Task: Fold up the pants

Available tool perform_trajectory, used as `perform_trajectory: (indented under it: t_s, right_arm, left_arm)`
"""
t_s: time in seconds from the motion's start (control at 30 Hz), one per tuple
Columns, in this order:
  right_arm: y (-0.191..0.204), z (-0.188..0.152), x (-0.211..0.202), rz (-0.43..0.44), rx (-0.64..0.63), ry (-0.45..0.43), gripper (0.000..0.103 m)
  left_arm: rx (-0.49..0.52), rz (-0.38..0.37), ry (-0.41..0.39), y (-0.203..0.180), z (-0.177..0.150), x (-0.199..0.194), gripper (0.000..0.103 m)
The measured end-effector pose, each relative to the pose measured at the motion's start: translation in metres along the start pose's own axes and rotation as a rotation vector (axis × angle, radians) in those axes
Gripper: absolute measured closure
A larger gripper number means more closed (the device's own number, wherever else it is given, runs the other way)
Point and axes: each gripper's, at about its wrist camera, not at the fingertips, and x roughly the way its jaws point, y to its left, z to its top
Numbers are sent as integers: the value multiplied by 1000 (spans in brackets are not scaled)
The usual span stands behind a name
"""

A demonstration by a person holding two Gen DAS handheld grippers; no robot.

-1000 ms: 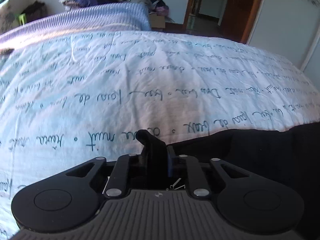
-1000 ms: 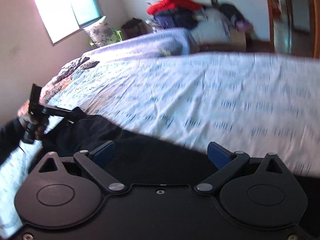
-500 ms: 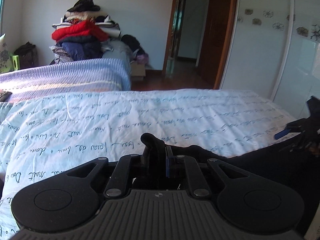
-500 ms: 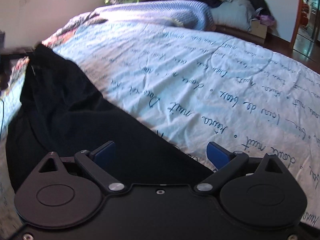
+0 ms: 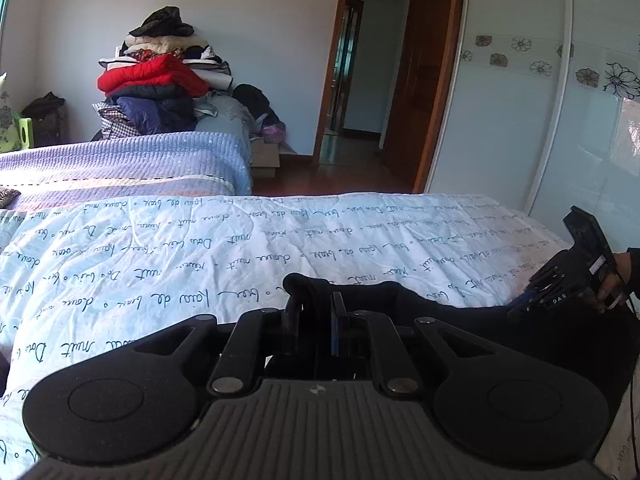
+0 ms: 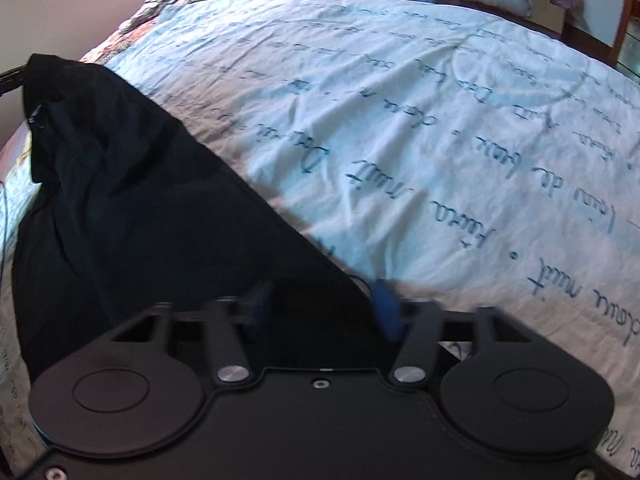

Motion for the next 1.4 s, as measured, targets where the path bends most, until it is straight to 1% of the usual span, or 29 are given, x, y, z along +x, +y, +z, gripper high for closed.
perform_trajectory:
  t_s: [0.03, 0.17, 0.23, 0.37, 0.5, 0.63, 0.73, 0.87, 0.93, 1.0, 1.1, 1.2, 1.27, 1.33, 1.4]
  right_arm:
    - [4, 1, -3, -19, -23, 4, 94]
    - [14, 1, -23, -21, -48, 0, 97]
    - [23, 1, -40, -46, -71, -27, 97]
    - [46, -3, -83, -63, -99, -107, 97]
    - [83, -26, -124, -63, -144, -167, 97]
    - [115, -65, -153, -28, -144, -213, 97]
    - [134, -99, -152, 23, -107, -189, 97]
    - [146, -137, -125, 44, -64, -116, 97]
    - [145, -146, -111, 42, -42, -87, 97]
    - [145, -151, -102, 38, -31, -72, 97]
    - [153, -151, -102, 24, -48, -66, 97]
    - [157, -153, -118, 29, -47, -117, 97]
    - [155, -156, -128, 33, -29, -144, 97]
    - [152, -164, -123, 31, -4, -121, 97]
    - [152, -175, -104, 26, 5, -62, 97]
  left_arm:
    - [-6, 1, 1, 2, 0, 0, 88]
    - [-24, -2, -7, 4, -1, -6, 88]
    - [-33, -6, -14, 4, 0, -12, 88]
    - [-48, -12, -36, 2, -2, -33, 88]
    - [-97, -21, -66, 1, -17, -63, 88]
    - [-181, -28, -84, 4, -47, -97, 89]
    - [-251, -22, -67, 7, -81, -114, 89]
    - [-337, -6, 10, 12, -125, -116, 89]
    - [-360, -13, 54, 14, -138, -114, 89]
    - [-351, -4, 71, 10, -144, -112, 89]
    - [-350, -7, 63, 8, -142, -118, 89]
    - [-325, -14, 40, 2, -136, -128, 89]
    - [-305, -16, 37, -4, -139, -134, 89]
    - [-294, 2, 63, -4, -149, -129, 87]
    - [-289, 47, 126, 0, -164, -115, 85]
